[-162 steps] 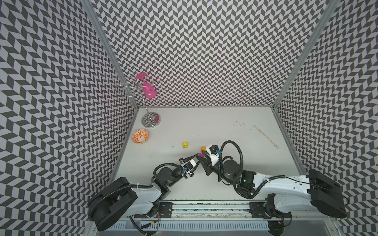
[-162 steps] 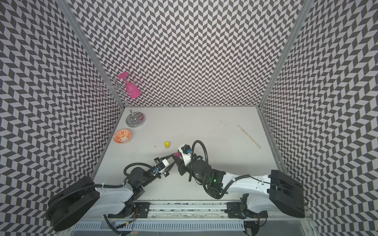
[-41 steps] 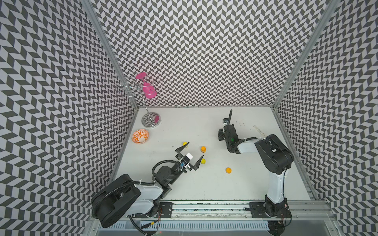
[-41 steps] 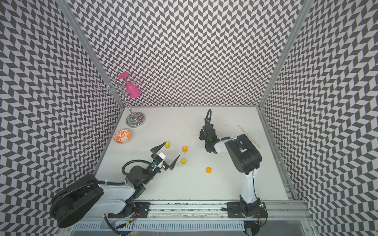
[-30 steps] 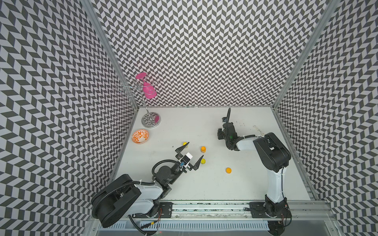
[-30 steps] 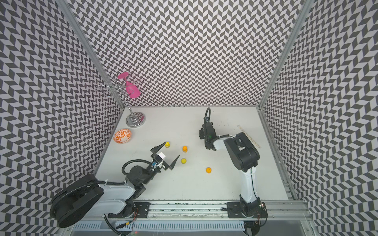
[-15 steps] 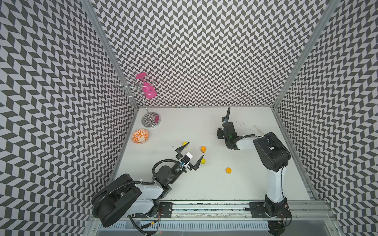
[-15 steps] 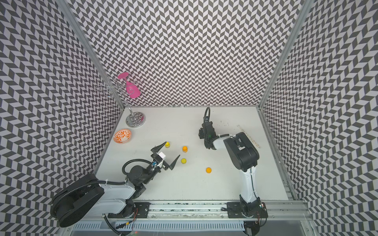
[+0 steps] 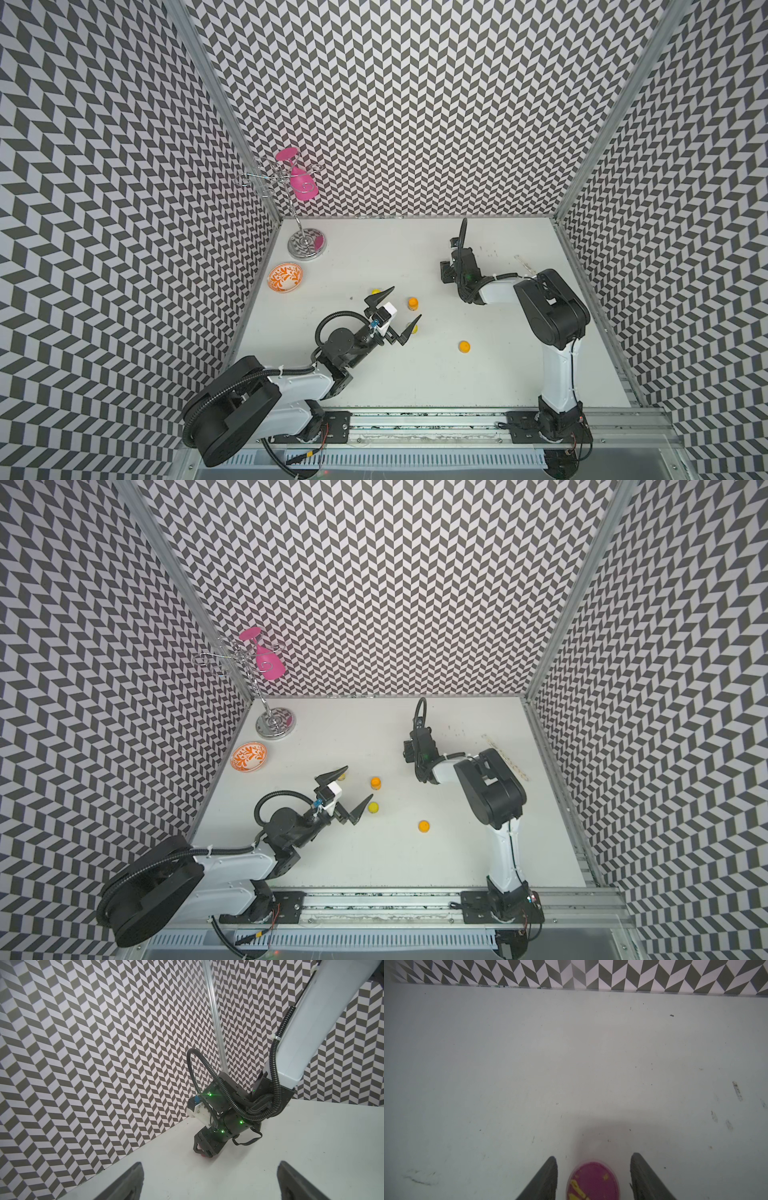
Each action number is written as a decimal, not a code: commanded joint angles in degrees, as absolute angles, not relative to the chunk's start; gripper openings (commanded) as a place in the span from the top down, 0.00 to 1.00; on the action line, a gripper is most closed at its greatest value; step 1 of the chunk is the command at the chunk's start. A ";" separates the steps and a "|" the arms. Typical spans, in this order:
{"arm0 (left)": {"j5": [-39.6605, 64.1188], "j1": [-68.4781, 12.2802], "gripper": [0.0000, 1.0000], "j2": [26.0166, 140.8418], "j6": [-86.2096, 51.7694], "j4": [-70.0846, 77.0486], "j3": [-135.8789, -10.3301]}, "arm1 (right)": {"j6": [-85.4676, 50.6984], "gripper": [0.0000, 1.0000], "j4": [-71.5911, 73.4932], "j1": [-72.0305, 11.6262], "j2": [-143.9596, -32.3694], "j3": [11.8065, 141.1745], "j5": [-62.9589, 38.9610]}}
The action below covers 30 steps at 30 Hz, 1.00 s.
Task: Close the paint jar lid
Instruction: Place the paint jar at the center of the board.
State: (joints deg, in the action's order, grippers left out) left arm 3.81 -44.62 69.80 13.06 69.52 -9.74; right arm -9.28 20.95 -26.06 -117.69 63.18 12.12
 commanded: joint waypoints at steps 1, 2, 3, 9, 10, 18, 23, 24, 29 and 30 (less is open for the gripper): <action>4.97 -44.56 0.00 67.65 11.00 62.26 -12.85 | -9.49 0.39 22.48 -25.89 -118.56 62.86 12.30; 4.35 -44.63 0.00 67.75 9.88 62.15 -13.08 | -9.45 0.38 22.50 -25.92 -118.56 62.82 12.25; 3.97 -44.58 0.00 67.85 8.97 61.38 -13.60 | -9.40 0.37 22.54 -25.86 -118.58 62.84 12.28; 4.53 -44.60 0.00 68.82 5.67 59.69 -16.13 | -9.41 0.25 23.29 -25.89 -117.99 62.15 12.60; 4.34 -44.57 0.00 69.32 4.82 62.20 -15.32 | -9.45 0.24 23.46 -25.87 -117.87 62.06 12.65; 0.59 -44.56 0.00 69.12 0.94 67.66 -12.93 | -9.14 0.10 25.32 -25.87 -116.37 60.21 12.68; 1.04 -44.73 0.00 70.51 3.30 67.88 -12.98 | -8.73 0.01 24.62 -25.90 -114.86 60.56 12.26; -0.11 -44.82 0.00 70.94 3.40 68.21 -13.01 | -8.55 0.01 24.53 -25.85 -114.26 60.55 12.17; -4.93 -45.07 0.00 73.00 -0.69 71.42 -13.37 | -7.62 0.01 24.32 -25.86 -111.29 60.20 12.57; -6.63 -45.25 0.01 73.26 -1.56 69.32 -14.50 | -7.35 0.00 23.94 -25.87 -110.66 60.21 12.63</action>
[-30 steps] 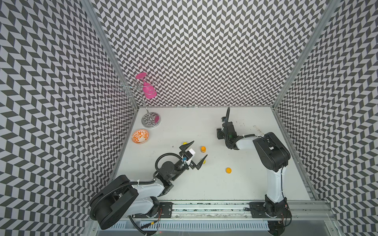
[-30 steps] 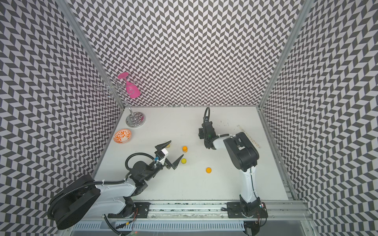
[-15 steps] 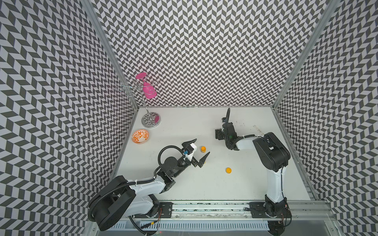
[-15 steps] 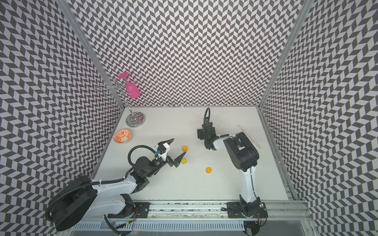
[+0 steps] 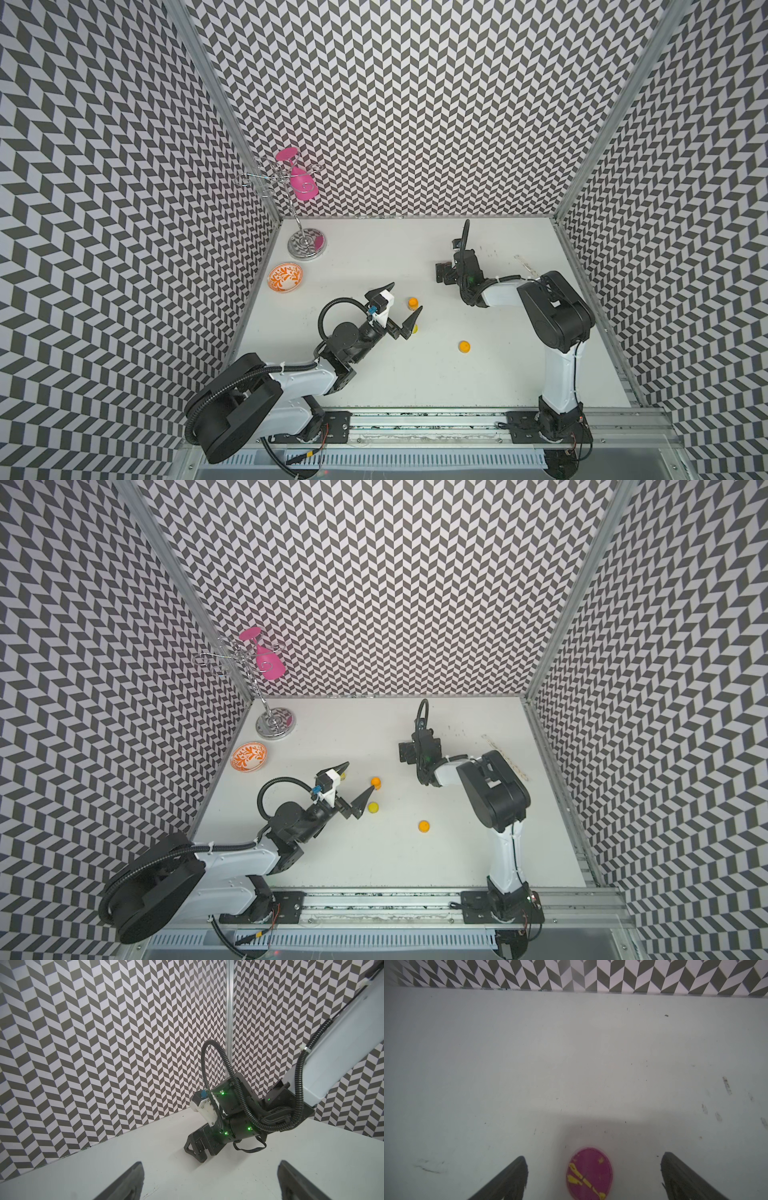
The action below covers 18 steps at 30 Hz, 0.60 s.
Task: Close the paint jar lid
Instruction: Place the paint jar at the center of the board, then pick up the paint jar from the center of the board.
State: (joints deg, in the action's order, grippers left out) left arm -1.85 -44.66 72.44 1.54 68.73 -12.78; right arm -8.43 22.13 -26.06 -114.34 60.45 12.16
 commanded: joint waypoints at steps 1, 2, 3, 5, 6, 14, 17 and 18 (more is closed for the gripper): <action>-8.19 -45.48 0.01 73.38 -2.28 67.98 -15.35 | -7.17 0.01 23.69 -25.84 -110.06 60.06 12.74; -7.64 -45.53 0.01 73.31 -2.02 66.69 -15.88 | -7.03 0.01 23.64 -25.91 -109.03 59.67 12.87; -5.02 -45.58 0.01 72.98 -0.33 65.90 -15.79 | -6.92 0.01 23.73 -25.92 -107.84 59.01 12.99; -1.37 -45.66 0.02 71.76 3.75 65.70 -14.72 | -6.69 0.01 23.66 -25.89 -105.16 57.63 13.01; -0.95 -45.69 0.02 70.93 5.07 64.92 -14.42 | -6.72 0.01 23.48 -25.86 -103.37 56.60 12.88; -6.63 -45.61 0.06 65.50 4.49 51.68 -17.80 | -9.28 0.03 23.38 -26.96 -82.68 37.24 -4.34; -6.48 -45.70 0.09 62.88 2.50 50.89 -17.37 | -9.13 0.02 22.65 -31.95 -76.27 31.41 -5.04; -7.54 -45.70 0.09 61.93 1.93 50.77 -17.16 | -8.76 0.03 21.24 -34.66 -74.89 30.73 -2.57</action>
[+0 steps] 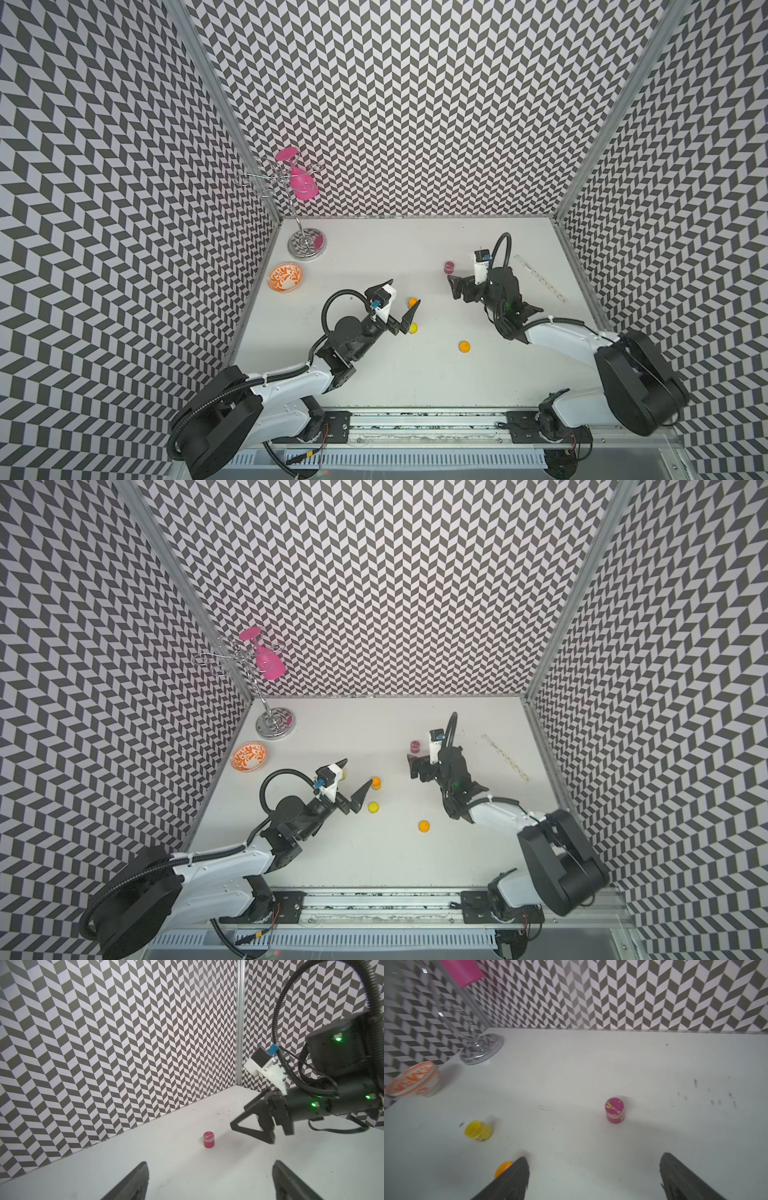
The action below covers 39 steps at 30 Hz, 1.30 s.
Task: Close the paint jar lid
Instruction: Pick up the paint jar from the center of the board.
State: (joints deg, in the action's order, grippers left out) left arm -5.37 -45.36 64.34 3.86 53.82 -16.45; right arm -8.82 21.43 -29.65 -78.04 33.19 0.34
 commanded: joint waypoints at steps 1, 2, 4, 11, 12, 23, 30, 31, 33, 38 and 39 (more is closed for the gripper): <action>-8.75 -45.62 0.09 61.06 1.68 50.32 -17.01 | -8.53 0.02 20.25 -36.95 -74.08 30.44 -0.65; -9.95 -45.60 0.09 59.85 1.42 49.42 -16.95 | -8.12 0.03 19.81 -39.31 -73.40 30.01 0.76; -11.28 -45.61 0.09 57.31 1.14 47.85 -16.59 | -7.52 0.03 20.29 -42.46 -72.57 29.37 2.48; -8.89 -45.26 0.09 49.57 -0.53 43.50 -14.74 | -2.55 0.05 18.68 -43.77 -77.05 33.62 -2.20; -9.89 -45.17 0.09 49.12 -0.25 43.57 -14.44 | -2.47 0.06 18.55 -43.77 -78.59 34.30 -1.94; -10.33 -45.06 0.13 42.62 0.81 45.48 -11.91 | -5.38 0.17 19.68 -48.80 -91.76 41.48 8.44; -13.05 -45.43 0.13 39.36 1.73 46.41 -10.26 | -7.44 0.23 19.00 -49.38 -97.95 46.04 10.64; -13.17 -45.44 0.13 39.70 1.76 46.41 -10.35 | -7.72 0.25 18.66 -49.38 -98.82 46.76 11.22; -13.18 -45.45 0.13 40.23 1.91 46.39 -10.46 | -8.02 0.26 18.36 -49.38 -100.34 47.89 11.54; -13.10 -45.53 0.12 40.60 2.02 46.47 -10.44 | -9.11 0.30 18.36 -49.39 -103.75 49.63 11.20; -13.10 -45.53 0.12 40.69 1.95 46.43 -10.46 | -9.45 0.31 18.31 -49.39 -104.25 49.82 11.49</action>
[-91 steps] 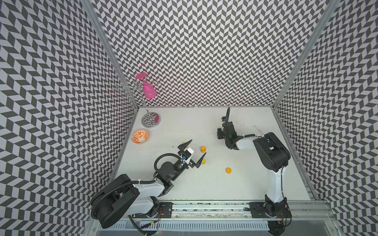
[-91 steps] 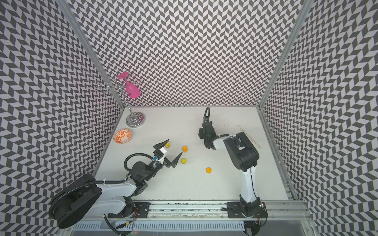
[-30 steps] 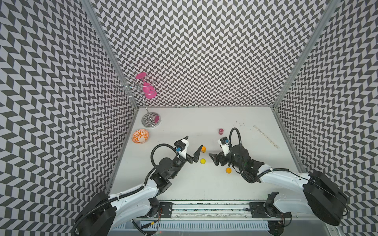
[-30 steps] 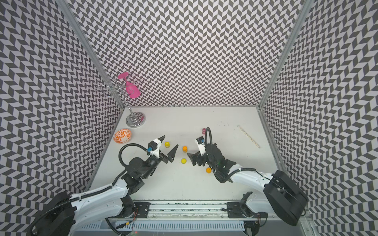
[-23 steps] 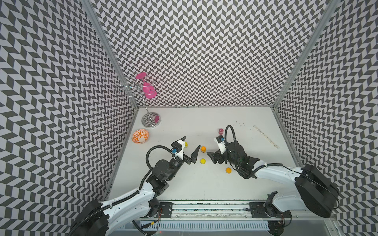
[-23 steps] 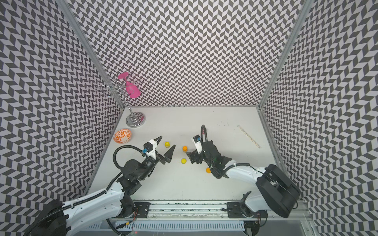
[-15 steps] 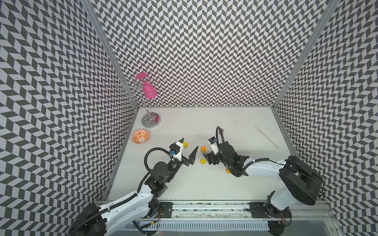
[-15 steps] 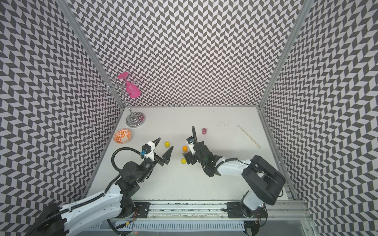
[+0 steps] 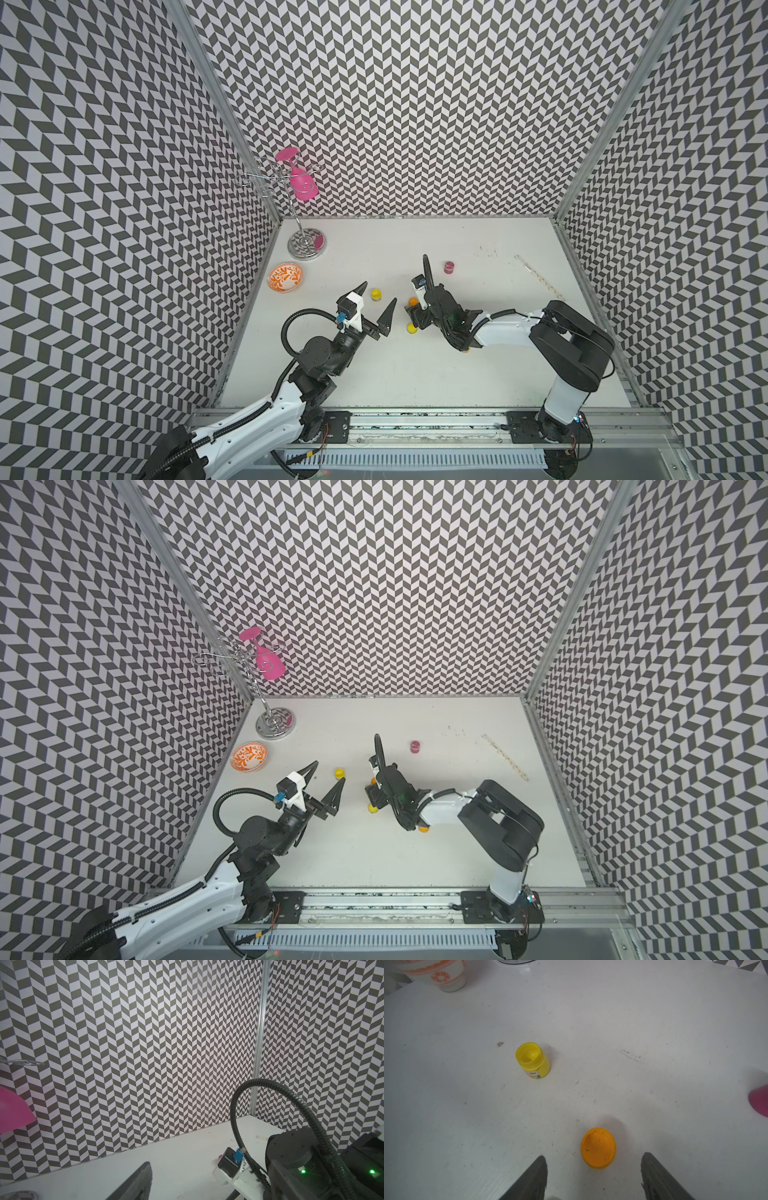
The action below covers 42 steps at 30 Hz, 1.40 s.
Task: Close the paint jar lid
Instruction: Pick up the paint jar from the center of the board.
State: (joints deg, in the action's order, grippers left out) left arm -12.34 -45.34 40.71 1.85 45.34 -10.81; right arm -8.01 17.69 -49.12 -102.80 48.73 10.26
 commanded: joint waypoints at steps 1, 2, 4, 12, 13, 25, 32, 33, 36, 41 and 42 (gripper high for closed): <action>-13.10 -45.51 0.12 40.69 2.00 46.47 -10.44 | -9.73 0.32 18.11 -49.38 -104.64 50.00 11.81; -13.10 -45.48 0.12 40.69 2.10 46.49 -10.46 | -9.91 0.32 17.95 -49.39 -104.85 50.16 12.08; -12.88 -45.51 0.12 40.77 2.02 46.63 -10.46 | -9.89 0.32 17.91 -49.39 -105.13 50.22 12.21; -12.56 -45.49 0.12 40.96 2.06 46.67 -10.44 | -9.79 0.38 17.86 -49.39 -106.33 51.29 12.66; -12.55 -45.49 0.12 41.03 2.10 46.75 -10.46 | -9.77 0.39 17.90 -49.38 -106.60 51.51 12.62; -12.17 -45.53 0.12 41.22 2.09 46.76 -10.55 | -9.81 0.50 17.66 -49.39 -109.18 53.53 12.23; -11.73 -45.53 0.12 41.72 2.10 46.85 -10.59 | -9.67 0.58 18.16 -49.39 -109.89 53.85 11.88; -11.69 -45.53 0.12 41.83 2.09 46.78 -10.71 | -9.67 0.59 18.26 -49.38 -109.95 53.88 11.87; -11.69 -45.53 0.12 42.09 2.17 46.85 -10.68 | -9.62 0.62 18.56 -49.23 -109.86 53.79 11.82; -11.51 -45.52 0.12 42.69 2.37 47.02 -10.72 | -8.97 0.66 19.84 -49.22 -108.48 52.51 11.33; -11.43 -45.52 0.12 42.87 2.44 47.19 -10.72 | -8.75 0.67 20.08 -49.14 -107.94 52.15 11.16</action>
State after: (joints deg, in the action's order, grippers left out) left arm -12.12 -45.34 42.54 1.98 45.39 -10.81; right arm -9.30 16.45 -49.10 -108.95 52.53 11.66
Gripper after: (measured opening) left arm 0.882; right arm 0.339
